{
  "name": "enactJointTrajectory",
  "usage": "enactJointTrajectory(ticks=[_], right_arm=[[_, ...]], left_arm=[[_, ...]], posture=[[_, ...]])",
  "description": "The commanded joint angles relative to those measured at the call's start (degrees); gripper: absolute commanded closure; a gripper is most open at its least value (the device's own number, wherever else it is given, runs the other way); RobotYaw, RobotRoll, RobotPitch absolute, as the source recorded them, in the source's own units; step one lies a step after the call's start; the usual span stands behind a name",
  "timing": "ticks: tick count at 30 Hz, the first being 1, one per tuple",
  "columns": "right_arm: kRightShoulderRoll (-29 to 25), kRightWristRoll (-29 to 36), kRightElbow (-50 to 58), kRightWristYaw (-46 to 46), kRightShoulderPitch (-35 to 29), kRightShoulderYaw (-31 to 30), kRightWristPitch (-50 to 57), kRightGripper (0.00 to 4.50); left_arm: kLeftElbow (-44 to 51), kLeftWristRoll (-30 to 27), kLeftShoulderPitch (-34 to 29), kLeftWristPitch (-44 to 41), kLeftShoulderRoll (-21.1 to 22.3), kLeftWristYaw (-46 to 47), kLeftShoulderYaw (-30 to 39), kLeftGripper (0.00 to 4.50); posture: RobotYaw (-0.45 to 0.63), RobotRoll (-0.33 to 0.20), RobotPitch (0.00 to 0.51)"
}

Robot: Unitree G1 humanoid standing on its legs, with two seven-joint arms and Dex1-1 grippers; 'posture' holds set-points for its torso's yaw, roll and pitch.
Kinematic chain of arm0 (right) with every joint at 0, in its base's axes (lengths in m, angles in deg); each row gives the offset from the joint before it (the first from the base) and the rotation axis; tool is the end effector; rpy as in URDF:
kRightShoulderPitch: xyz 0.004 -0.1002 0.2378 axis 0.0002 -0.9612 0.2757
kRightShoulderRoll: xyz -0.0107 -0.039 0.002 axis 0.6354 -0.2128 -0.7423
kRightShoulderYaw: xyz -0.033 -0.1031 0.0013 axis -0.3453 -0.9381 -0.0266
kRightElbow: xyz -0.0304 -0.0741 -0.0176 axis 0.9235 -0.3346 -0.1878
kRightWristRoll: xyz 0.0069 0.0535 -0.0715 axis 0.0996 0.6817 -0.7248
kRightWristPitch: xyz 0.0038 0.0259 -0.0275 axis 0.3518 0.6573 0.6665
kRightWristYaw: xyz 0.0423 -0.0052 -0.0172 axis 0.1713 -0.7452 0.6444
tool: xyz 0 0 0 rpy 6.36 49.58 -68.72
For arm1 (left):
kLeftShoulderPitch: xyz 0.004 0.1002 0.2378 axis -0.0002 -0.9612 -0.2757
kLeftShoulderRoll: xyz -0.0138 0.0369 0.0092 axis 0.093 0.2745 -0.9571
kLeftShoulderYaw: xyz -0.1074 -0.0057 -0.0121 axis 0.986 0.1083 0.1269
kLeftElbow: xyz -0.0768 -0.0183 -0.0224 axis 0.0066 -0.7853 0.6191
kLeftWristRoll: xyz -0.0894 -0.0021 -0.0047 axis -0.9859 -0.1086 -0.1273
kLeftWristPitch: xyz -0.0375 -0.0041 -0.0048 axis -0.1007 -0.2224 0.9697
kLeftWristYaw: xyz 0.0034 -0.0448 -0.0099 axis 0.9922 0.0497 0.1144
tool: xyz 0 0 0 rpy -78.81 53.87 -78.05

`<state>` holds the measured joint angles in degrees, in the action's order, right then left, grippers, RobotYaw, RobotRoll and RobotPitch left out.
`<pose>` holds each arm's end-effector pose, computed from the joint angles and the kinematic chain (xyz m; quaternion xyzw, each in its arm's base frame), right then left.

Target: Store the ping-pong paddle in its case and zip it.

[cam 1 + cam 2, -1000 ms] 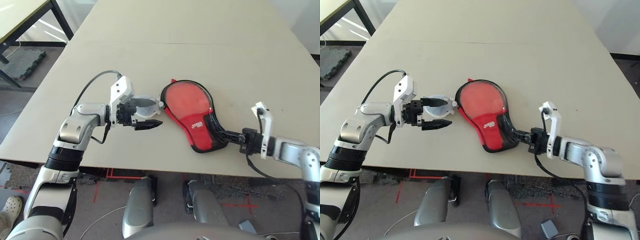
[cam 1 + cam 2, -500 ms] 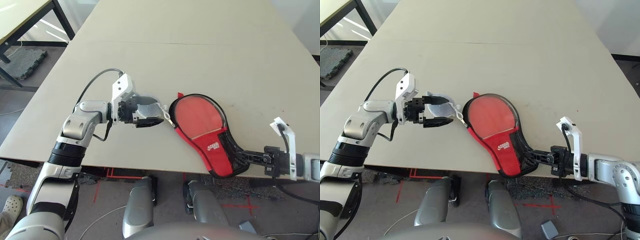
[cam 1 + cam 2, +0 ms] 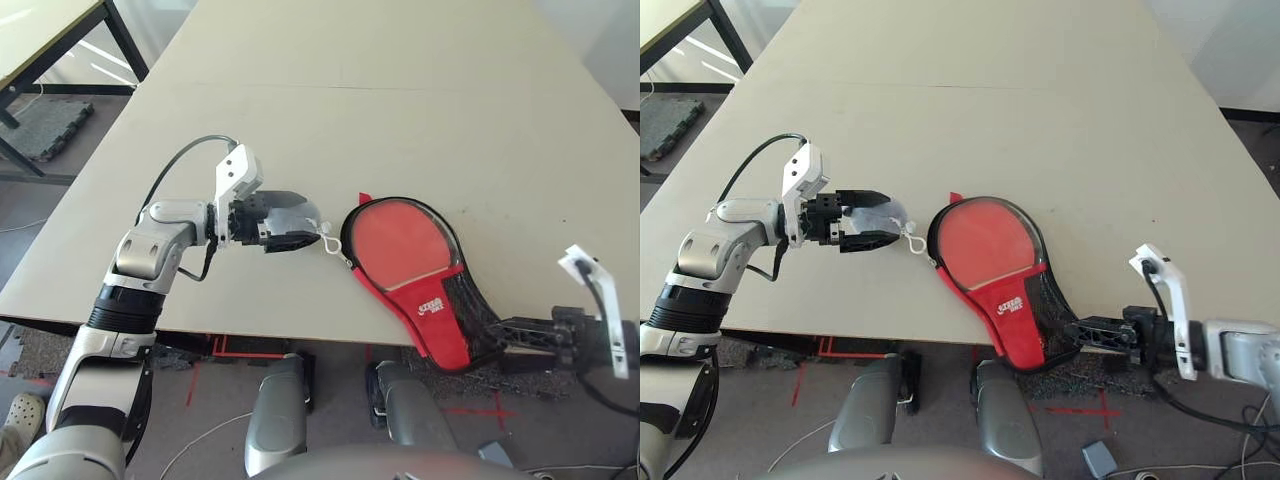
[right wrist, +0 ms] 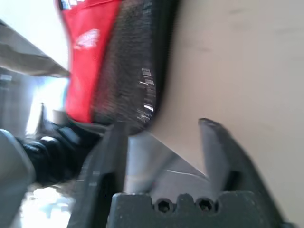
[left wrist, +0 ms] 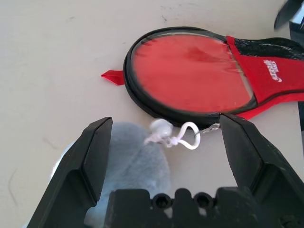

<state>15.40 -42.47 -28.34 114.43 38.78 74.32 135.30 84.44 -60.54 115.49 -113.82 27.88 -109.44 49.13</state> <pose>0.1451 -0.3418 0.1579 0.0813 0.4215 0.3426 0.8357 0.2802 0.2316 0.1573 0.0990 0.1046 -0.5667 0.8113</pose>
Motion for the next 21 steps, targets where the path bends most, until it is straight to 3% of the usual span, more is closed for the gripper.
enactJointTrajectory(ticks=[1, 2, 6, 11, 21], right_arm=[[-3.8, -4.8, -6.6, 4.3, 4.2, -0.9, -6.9, 0.45], [-4.2, -5.5, -7.8, 4.9, 6.7, -1.8, -8.3, 0.06], [-0.7, -8.9, -9.6, 3.9, 20.0, -8.6, -12.9, 0.02], [9.9, -16.2, -11.0, 1.5, 33.9, -20.9, -18.6, 0.02], [19.2, -26.6, -18.5, 6.2, 42.0, -32.7, -29.7, 0.02]], left_arm=[[-1.3, -0.2, 0.9, -0.2, 1.5, -0.7, 1.0, 0.00], [-1.5, -0.3, 1.1, -0.2, 1.8, -0.5, 1.3, 0.00], [-1.8, -0.1, 1.0, -0.2, 3.2, -0.6, 2.1, 0.00], [0.8, -0.9, -0.7, -1.7, 4.2, -0.1, 3.0, 0.00], [4.1, -1.4, -3.4, -4.9, 5.5, 4.3, 5.6, 0.00]], posture=[[0.05, 0.000, 0.157], [0.05, 0.000, 0.156], [0.07, 0.000, 0.156], [0.10, 0.000, 0.156], [0.16, 0.000, 0.167]])
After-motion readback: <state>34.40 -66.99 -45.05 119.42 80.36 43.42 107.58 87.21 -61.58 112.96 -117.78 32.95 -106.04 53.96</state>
